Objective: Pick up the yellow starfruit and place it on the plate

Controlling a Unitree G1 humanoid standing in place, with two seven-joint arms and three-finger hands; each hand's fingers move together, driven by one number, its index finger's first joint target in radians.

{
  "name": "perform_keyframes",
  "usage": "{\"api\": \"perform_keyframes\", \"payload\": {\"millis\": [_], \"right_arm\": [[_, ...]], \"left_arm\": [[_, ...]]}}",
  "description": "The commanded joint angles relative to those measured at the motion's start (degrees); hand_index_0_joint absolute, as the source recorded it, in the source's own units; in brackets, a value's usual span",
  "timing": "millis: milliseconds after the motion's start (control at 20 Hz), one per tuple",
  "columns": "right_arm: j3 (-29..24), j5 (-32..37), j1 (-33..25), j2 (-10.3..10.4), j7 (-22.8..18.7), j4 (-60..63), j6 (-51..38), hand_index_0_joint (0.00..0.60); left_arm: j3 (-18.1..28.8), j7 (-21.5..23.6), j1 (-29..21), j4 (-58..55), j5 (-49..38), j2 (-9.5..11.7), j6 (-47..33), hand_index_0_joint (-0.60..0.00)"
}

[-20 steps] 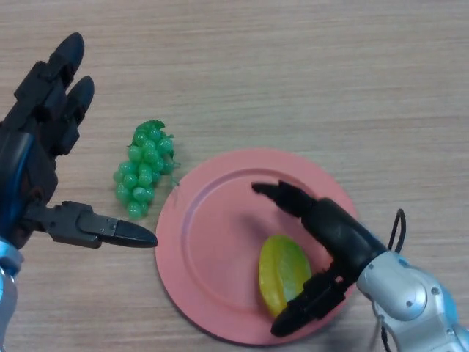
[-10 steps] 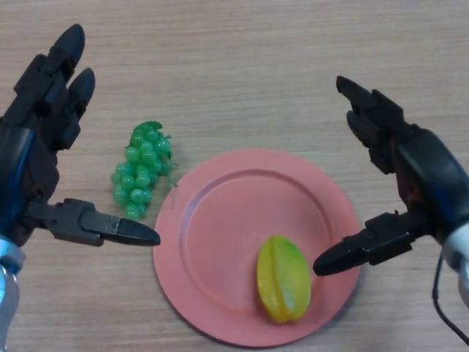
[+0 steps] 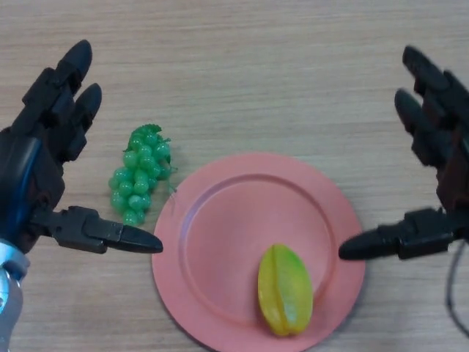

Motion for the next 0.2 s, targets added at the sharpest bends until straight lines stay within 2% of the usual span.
{"api": "perform_keyframes", "payload": {"millis": [50, 200], "right_arm": [[-3.2, 1.9, -1.4, -1.5, 0.1, -4.7, -7.1, 0.000], [-2.7, 1.1, -0.8, -1.4, 0.9, -4.5, -7.7, 0.000]], "left_arm": [[0.9, 2.2, -1.4, -4.1, 0.2, 1.5, -6.8, 0.000], [3.1, 2.0, -1.0, -7.0, -3.2, 1.8, -3.4, 0.000]]}}
